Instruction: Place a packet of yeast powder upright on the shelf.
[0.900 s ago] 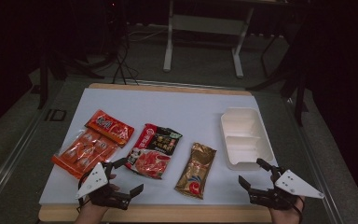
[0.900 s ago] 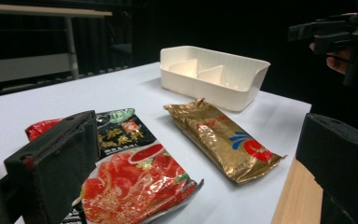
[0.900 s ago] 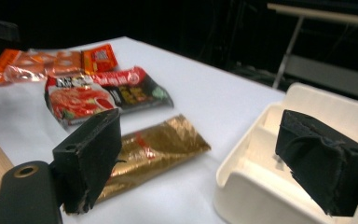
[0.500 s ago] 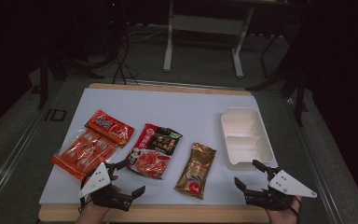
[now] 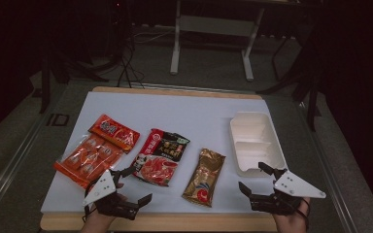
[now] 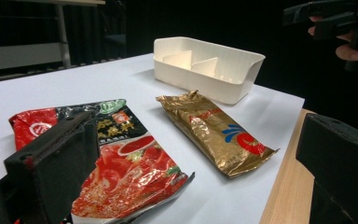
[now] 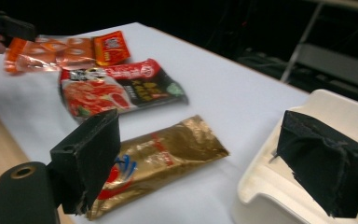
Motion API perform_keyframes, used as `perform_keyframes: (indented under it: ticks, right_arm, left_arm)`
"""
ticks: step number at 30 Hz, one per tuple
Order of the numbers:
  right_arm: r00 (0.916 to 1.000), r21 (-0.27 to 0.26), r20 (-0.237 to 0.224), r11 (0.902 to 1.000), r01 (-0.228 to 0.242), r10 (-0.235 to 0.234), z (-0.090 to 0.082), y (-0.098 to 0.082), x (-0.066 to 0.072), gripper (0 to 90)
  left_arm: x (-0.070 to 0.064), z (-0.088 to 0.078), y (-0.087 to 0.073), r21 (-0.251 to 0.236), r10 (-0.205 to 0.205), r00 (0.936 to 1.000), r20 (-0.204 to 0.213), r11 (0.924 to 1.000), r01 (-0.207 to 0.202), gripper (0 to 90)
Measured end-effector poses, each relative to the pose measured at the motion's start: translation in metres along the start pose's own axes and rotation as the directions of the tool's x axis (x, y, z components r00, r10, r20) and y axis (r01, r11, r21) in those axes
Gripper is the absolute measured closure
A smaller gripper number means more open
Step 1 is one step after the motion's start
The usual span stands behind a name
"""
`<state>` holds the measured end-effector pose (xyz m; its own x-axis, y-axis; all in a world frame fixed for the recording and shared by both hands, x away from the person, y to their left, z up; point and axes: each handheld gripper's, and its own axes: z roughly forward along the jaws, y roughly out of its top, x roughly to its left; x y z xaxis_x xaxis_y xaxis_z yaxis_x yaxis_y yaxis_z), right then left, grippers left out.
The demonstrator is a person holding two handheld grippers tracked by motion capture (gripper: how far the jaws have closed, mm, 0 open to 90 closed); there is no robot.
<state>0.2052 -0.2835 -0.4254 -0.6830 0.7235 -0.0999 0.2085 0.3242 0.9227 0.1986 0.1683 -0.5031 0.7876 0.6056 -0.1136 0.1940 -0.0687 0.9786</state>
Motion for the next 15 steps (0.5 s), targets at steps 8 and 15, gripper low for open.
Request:
perform_keyframes:
  ticks: [8, 15]
  right_arm:
    - [0.9994, 0.026, -0.033, 0.9996, 0.013, -0.012, 0.01, 0.02, -0.008, 12.6]
    - [0.9991, 0.045, -0.039, 0.9989, 0.017, -0.015, 0.021, 0.031, -0.012, 12.1]
  left_arm:
    - [0.0, -0.003, 0.0, -0.009, -0.01, 0.9999, -0.005, 0.9999, 0.01, 0.0]
    - [0.0, -0.004, 0.0, -0.007, -0.009, 0.9999, -0.003, 0.9999, 0.009, 0.0]
